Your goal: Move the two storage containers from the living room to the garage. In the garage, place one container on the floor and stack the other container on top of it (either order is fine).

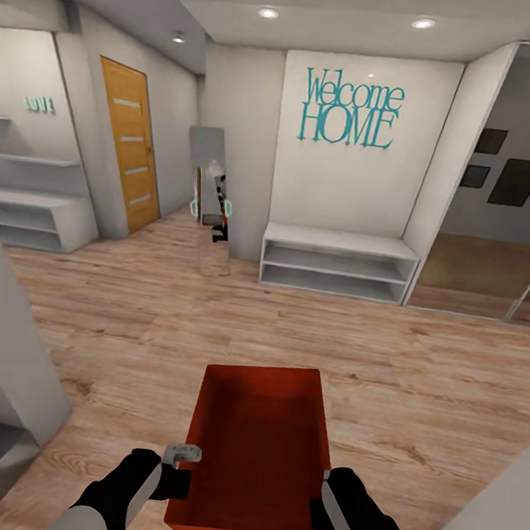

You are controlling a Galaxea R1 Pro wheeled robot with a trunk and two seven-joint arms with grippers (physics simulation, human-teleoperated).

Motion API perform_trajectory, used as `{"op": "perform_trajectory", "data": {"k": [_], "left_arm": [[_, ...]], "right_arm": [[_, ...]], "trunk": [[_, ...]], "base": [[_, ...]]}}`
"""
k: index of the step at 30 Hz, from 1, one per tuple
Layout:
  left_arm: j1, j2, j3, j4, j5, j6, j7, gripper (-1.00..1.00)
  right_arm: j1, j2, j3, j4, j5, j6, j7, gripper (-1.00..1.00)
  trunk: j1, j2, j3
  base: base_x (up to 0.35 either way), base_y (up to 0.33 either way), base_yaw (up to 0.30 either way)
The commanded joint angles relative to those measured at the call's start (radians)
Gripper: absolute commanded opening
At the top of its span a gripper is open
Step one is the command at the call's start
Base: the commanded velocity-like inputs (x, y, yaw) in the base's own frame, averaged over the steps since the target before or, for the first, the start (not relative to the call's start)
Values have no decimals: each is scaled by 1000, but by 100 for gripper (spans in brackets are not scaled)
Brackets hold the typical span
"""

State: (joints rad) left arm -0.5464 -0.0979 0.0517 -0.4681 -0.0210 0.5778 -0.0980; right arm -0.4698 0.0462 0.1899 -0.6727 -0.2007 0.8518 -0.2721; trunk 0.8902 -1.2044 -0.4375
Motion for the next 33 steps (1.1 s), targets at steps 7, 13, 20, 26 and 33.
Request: {"op": "perform_trajectory", "data": {"k": [7, 13, 20, 26, 33], "left_arm": [[0, -2, 2, 0, 17, 7, -3, -100], [0, -2, 2, 0, 16, 7, -3, -100], [0, -2, 2, 0, 16, 7, -3, -100], [0, -2, 2, 0, 16, 7, -3, -100], [0, -2, 2, 0, 16, 7, -3, -100]], "right_arm": [[-1, 12, 2, -2, -66, -10, -4, -100], [-1, 13, 2, -2, -66, -10, -4, -100], [-1, 13, 2, -2, -66, -10, -4, -100], [-1, 12, 2, -2, -66, -10, -4, -100], [-1, 12, 2, -2, -66, -10, -4, -100]], "trunk": [[1, -1, -1], [1, -1, -1], [1, -1, -1], [1, -1, -1], [1, -1, -1]], "base": [[324, 82, 0], [324, 81, 0], [324, 79, 0], [324, 78, 0], [324, 77, 0]]}}
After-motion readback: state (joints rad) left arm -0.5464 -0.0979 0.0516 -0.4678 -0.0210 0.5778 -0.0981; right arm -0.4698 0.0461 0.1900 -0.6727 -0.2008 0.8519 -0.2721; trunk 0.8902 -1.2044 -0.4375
